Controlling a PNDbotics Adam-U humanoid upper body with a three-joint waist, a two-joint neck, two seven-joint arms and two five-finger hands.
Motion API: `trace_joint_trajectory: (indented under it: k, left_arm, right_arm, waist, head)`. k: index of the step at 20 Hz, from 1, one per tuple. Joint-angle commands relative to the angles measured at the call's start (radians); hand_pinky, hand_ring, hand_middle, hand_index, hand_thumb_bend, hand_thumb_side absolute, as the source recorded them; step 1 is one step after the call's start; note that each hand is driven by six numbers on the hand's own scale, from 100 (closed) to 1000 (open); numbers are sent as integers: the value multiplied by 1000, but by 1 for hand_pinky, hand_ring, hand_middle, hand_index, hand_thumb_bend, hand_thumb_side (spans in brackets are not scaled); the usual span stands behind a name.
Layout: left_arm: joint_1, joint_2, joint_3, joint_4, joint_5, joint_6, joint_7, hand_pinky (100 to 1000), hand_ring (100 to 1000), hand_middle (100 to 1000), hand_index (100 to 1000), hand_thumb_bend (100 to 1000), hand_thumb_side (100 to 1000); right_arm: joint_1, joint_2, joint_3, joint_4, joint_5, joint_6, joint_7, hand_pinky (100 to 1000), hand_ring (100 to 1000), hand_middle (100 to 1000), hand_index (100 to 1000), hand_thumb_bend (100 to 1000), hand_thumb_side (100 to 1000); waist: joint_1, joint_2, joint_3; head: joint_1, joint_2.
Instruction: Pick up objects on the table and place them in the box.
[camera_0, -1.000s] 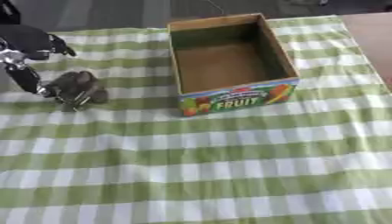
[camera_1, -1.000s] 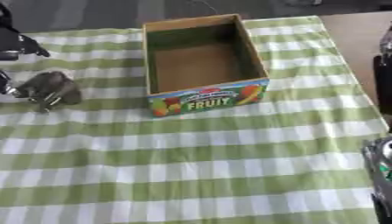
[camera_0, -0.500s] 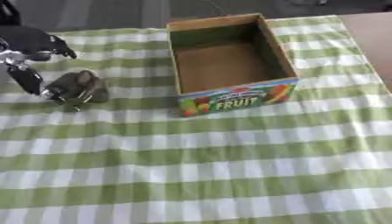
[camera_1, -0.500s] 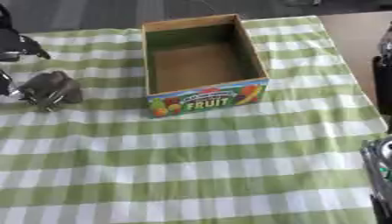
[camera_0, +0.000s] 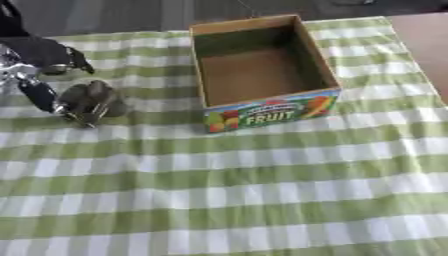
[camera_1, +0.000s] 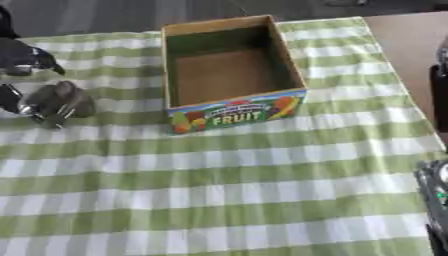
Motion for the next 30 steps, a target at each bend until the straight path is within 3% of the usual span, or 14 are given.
trace_joint_trajectory:
  k: [1,13,19,26,30]
  left_arm:
    - [-17,12,0,-7,14,-3,-5,843,798,796,897,502,331]
    - [-14,-5,0,22,58,-7,-26,811,731,700,762,417,288]
    - [-7,-9,2,30,84,5,-29,758,687,700,743,323,271]
    - [-1,-9,3,26,101,20,0,679,606,637,673,100,227]
    - [1,-6,3,21,99,31,34,653,584,608,648,100,218]
  right_arm:
    - [-3,-10,-8,-18,-5,2,-2,803,617,676,784,100,664]
    - [-3,-6,-11,-18,-4,6,-7,804,619,677,786,100,665]
    - [-5,-3,-12,-18,-3,5,-6,805,621,676,787,100,662]
    - [-6,-2,-12,-18,-4,4,-4,805,623,677,788,100,660]
    - [-6,-1,-11,-18,-4,4,-2,806,624,678,788,100,662]
  waist:
    - [-1,-19,-1]
    - [0,-17,-11]
    - [-1,-17,-12]
    - [-1,-20,-10]
    - [-1,-24,-8]
  head:
    - [3,-9]
    - [16,-9]
    - [21,-9]
    - [22,-9]
    - [20,-7]
